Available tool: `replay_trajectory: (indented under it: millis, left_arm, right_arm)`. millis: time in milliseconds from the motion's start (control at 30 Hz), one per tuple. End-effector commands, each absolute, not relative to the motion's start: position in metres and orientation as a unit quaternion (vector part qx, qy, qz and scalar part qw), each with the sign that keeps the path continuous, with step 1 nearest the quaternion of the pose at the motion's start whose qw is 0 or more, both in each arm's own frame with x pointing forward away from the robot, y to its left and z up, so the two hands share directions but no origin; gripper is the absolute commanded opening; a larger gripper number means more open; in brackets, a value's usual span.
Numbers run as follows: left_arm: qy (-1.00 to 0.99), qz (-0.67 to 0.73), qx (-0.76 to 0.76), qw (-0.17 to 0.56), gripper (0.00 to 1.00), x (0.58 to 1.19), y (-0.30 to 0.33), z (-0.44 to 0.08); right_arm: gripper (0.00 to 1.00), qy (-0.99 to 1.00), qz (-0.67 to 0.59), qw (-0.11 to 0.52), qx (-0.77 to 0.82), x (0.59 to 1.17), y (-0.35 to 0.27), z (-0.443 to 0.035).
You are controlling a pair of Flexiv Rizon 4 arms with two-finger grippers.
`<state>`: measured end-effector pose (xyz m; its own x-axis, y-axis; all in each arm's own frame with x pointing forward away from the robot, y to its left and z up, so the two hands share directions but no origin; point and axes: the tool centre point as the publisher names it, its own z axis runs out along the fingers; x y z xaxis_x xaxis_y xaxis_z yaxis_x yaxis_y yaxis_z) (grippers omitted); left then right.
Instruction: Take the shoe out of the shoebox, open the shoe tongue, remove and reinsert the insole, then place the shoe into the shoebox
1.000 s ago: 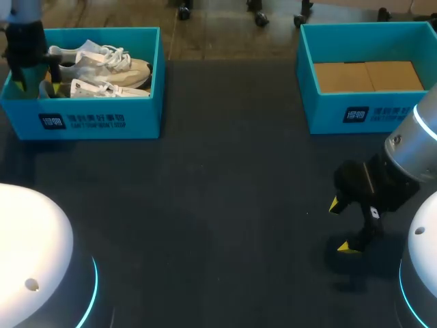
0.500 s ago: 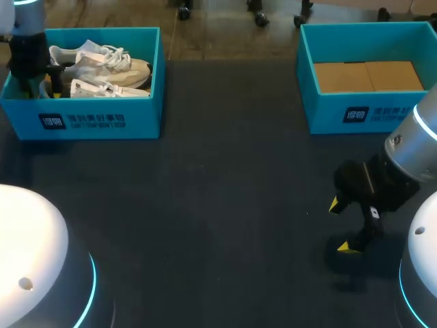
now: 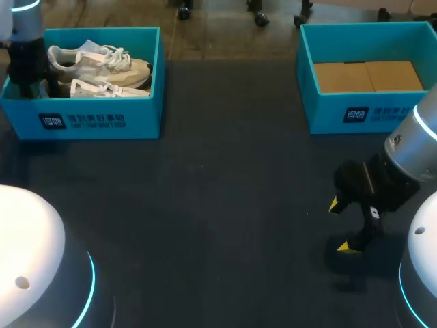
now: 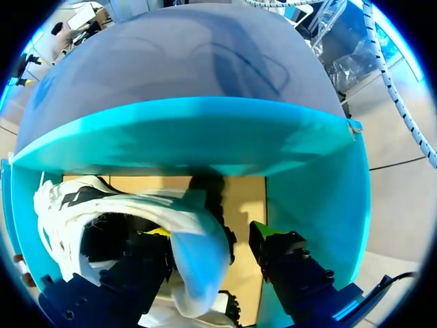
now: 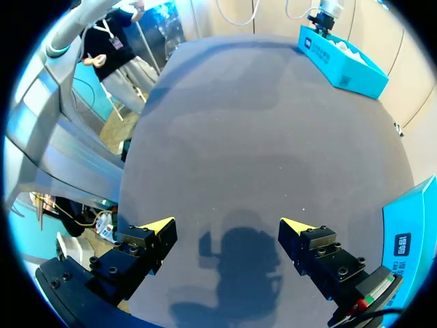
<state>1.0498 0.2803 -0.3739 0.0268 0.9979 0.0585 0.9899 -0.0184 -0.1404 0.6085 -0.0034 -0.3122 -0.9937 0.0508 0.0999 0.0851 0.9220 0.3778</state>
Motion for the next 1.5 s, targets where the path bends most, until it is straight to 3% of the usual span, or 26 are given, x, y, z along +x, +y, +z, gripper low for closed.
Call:
replay_trajectory:
  millis: [33,400,467,500,533,1500]
  left_arm:
    - [-0.697,0.029,-0.713,0.070,0.55,1.050,0.280,-0.377]
    - [-0.698,0.031,-0.711,0.075,0.44,1.049,0.280,-0.384]
    - [-0.699,0.032,-0.710,0.076,0.25,1.050,0.280,-0.385]
    - [-0.700,0.032,-0.710,0.077,0.22,1.049,0.280,-0.385]
    - [-0.700,0.032,-0.709,0.077,0.00,1.049,0.280,-0.385]
    - [-0.746,0.026,-0.658,0.098,0.00,1.066,0.298,-0.348]
  right_arm:
    - [1.00,-0.979,-0.194,0.044,-0.034,0.608,-0.003,-0.313]
    - [1.00,-0.979,-0.194,0.044,-0.034,0.608,-0.003,-0.313]
    - [1.00,-0.979,-0.194,0.044,-0.034,0.608,-0.003,-0.313]
    - [1.00,-0.979,-0.194,0.044,-0.034,0.608,-0.003,-0.313]
    - [1.00,-0.979,-0.194,0.044,-0.034,0.608,-0.003,-0.313]
    - [1.00,-0.979,-0.194,0.044,-0.034,0.608,-0.003,-0.313]
